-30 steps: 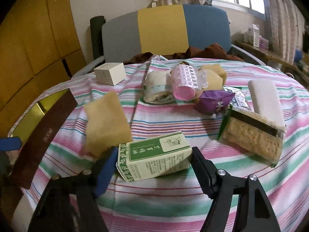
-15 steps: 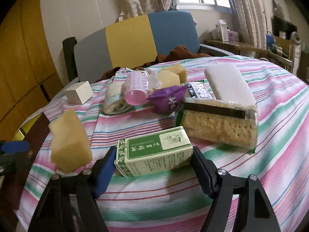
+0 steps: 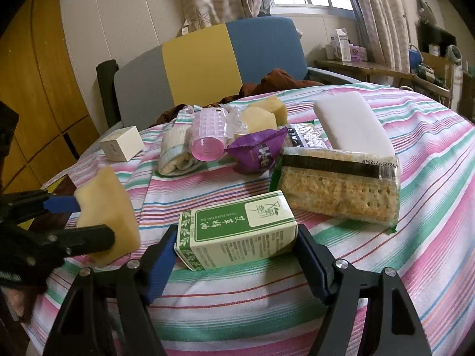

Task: Organize objects
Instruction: 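Grasp the yellow sponge with the left tool while the right tool lifts the tea box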

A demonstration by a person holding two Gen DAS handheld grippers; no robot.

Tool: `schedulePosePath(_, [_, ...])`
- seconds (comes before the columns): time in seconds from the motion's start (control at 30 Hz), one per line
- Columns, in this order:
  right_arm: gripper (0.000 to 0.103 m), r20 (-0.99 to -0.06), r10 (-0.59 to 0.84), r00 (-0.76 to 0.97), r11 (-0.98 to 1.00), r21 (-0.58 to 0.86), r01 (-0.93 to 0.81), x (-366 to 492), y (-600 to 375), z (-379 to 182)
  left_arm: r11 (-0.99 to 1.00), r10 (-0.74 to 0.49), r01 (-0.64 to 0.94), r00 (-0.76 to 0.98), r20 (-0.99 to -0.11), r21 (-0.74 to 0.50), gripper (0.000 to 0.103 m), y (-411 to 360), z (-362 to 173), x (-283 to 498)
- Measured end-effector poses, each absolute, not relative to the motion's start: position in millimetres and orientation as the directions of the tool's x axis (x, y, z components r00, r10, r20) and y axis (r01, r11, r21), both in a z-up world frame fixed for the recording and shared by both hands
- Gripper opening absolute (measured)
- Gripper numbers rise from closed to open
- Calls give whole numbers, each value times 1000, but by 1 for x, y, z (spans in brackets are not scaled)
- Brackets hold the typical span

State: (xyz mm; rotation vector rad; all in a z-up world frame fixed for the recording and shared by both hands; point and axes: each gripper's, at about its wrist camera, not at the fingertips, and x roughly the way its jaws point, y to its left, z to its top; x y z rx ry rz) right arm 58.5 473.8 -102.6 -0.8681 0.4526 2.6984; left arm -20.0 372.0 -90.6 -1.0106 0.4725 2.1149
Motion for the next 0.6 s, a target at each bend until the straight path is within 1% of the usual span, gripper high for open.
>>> schedulePosePath(0.1, [76, -600, 159, -784, -915, 209, -346, 58, 474, -103, -676, 462, -737, -446, -766, 21, 75, 369, -93, -18])
schedulePosePath(0.27, [76, -600, 162, -783, -915, 206, -347, 59, 474, -103, -715, 490, -698, -452, -745, -46, 72, 360, -95, -19])
schedulePosePath(0.5, [76, -605, 183, -775, -917, 180, -357, 57, 471, -103, -753, 498, -650, -466, -731, -99, 68, 350, -99, -15])
schedulePosePath(0.6, [75, -606, 190, -772, -917, 172, -360, 56, 469, -103, -756, 515, -641, -464, -720, -128, 64, 342, -96, -13])
